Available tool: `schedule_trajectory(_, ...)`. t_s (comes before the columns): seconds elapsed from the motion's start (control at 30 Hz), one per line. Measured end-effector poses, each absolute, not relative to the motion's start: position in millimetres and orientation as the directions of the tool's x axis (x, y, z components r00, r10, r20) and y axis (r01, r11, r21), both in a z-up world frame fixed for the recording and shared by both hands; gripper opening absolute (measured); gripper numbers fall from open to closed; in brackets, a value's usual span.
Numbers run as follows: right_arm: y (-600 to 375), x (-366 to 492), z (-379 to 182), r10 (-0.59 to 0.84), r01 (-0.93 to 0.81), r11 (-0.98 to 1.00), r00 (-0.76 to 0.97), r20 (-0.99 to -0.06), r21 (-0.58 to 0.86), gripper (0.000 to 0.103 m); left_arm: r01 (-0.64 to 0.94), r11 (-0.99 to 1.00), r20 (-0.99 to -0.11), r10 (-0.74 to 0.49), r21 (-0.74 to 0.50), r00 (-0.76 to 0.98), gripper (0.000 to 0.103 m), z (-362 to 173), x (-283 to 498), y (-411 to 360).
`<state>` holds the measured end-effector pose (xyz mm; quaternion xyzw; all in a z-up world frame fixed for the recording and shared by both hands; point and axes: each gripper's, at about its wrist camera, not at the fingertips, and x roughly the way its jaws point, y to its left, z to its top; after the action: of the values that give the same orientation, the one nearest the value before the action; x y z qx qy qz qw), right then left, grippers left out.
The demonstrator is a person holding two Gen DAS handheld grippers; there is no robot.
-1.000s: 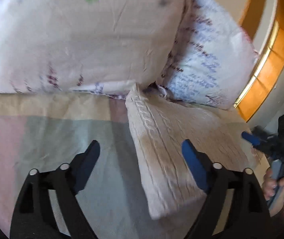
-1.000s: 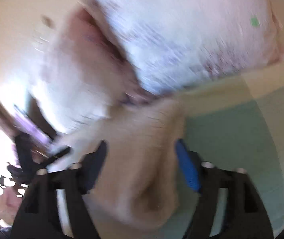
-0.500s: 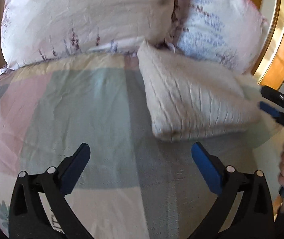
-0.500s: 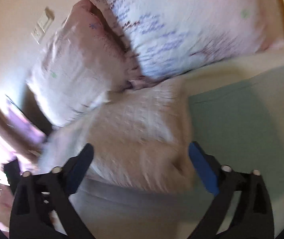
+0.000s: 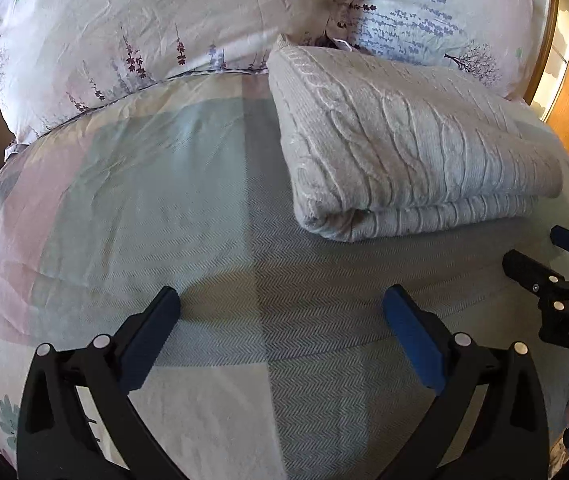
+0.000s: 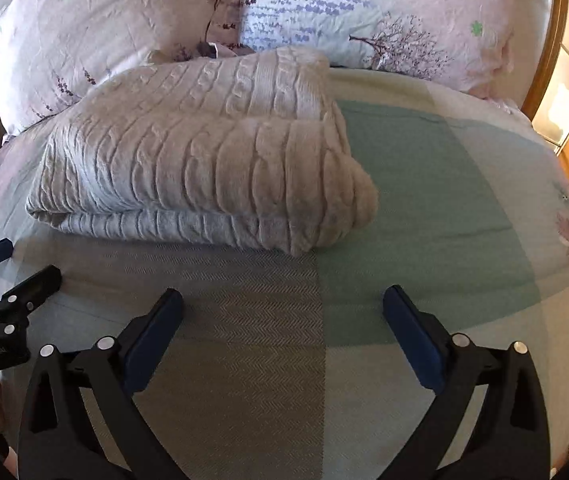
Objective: Fold small clothes
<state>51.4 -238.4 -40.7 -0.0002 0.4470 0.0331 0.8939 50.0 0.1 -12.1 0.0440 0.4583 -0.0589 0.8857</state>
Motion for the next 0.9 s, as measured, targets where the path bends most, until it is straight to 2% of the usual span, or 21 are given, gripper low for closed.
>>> schedule_trajectory(0.9,-238.4,50.4,-40.3,0.057,-0.058,0.998,0.601,-0.798,0.028,0.102,0.143,0.989,-0.817,-0.063,0.024,0.573,0.101,-12.4,48.6,-0.4)
